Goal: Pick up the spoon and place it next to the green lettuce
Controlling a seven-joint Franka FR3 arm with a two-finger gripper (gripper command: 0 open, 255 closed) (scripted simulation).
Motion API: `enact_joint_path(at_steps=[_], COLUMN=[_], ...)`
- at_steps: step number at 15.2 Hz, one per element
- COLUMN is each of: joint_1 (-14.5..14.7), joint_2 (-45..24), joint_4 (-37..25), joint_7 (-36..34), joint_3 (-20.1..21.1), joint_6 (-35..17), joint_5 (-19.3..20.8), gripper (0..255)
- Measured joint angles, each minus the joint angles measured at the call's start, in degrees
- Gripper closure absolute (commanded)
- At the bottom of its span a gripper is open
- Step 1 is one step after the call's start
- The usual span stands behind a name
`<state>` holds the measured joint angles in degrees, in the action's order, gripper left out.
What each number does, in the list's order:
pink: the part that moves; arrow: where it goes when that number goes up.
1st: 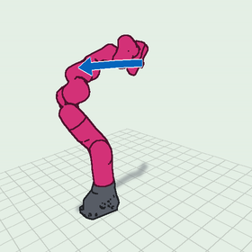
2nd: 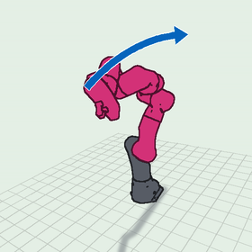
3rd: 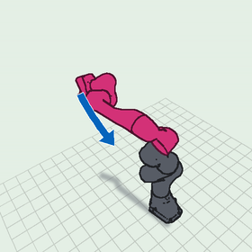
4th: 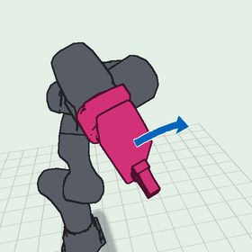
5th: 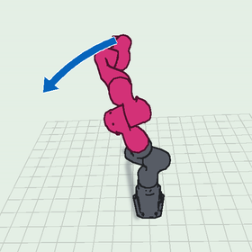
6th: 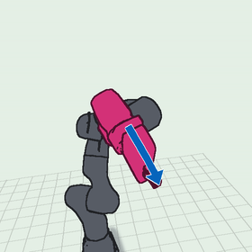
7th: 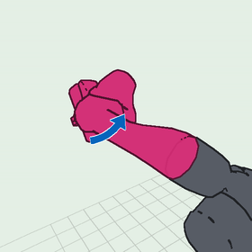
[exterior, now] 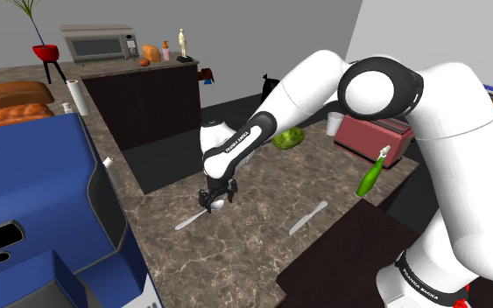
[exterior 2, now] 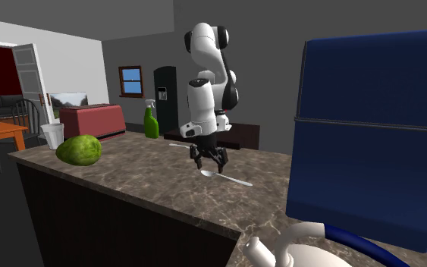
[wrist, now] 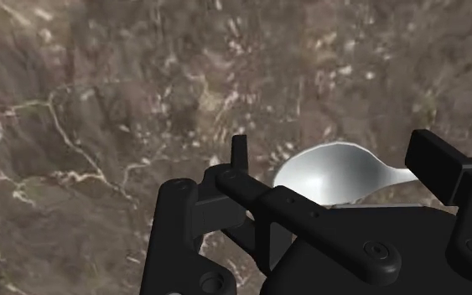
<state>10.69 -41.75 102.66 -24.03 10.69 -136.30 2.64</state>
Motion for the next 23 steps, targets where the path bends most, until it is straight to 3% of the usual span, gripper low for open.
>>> enact_joint_path(at_steps=[5,6,16,23], joint_1=[0.04,0.04,0.03,-0.36], joint_2=[-0.20,-0.20,-0.21,3.36], joint_4=[-0.09,-0.09,-0.10,0.68], joint_7=[-0.02,-0.02,-0.02,0.03], joint_3=[-0.03,-0.03,-0.03,0.46], joint_6=[-0.15,-0.15,-0.16,2.61], joint_5=[0.03,0.03,0.03,-0.46], gripper=[0,255,255,255])
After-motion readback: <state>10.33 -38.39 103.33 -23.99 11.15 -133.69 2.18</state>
